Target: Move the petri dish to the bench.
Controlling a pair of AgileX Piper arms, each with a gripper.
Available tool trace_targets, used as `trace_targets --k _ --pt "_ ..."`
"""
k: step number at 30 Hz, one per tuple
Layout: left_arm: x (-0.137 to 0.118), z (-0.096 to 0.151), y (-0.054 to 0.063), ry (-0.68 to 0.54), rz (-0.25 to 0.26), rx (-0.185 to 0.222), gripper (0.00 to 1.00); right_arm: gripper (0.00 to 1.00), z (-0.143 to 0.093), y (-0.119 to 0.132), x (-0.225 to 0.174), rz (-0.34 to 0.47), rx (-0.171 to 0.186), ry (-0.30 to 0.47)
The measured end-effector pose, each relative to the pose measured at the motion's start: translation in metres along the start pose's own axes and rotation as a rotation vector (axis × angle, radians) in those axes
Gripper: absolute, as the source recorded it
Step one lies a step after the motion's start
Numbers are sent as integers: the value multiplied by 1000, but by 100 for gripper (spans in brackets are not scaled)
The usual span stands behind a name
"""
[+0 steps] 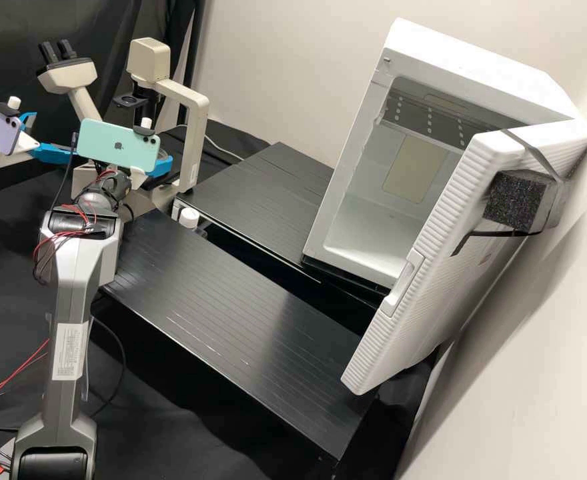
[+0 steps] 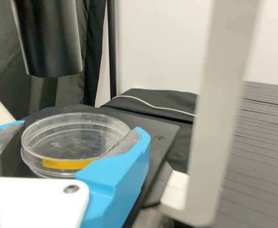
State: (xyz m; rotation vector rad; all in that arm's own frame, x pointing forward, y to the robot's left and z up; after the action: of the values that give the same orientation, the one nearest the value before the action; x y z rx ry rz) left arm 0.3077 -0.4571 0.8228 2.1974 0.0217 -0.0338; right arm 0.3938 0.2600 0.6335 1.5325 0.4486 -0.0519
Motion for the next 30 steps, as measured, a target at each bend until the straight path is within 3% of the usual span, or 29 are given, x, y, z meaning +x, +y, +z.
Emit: trace_targets --k 6,14,20,30 --pt "0 0 0 0 0 0 100 0 3 11 -30 35 -35 23" --pt "0 0 0 0 0 0 100 0 12 21 -69 82 -44 38" --pt "0 0 0 0 0 0 100 0 31 33 -123 131 -79 22" --pt "0 0 0 0 0 0 100 0 68 56 -198 260 -96 -17"
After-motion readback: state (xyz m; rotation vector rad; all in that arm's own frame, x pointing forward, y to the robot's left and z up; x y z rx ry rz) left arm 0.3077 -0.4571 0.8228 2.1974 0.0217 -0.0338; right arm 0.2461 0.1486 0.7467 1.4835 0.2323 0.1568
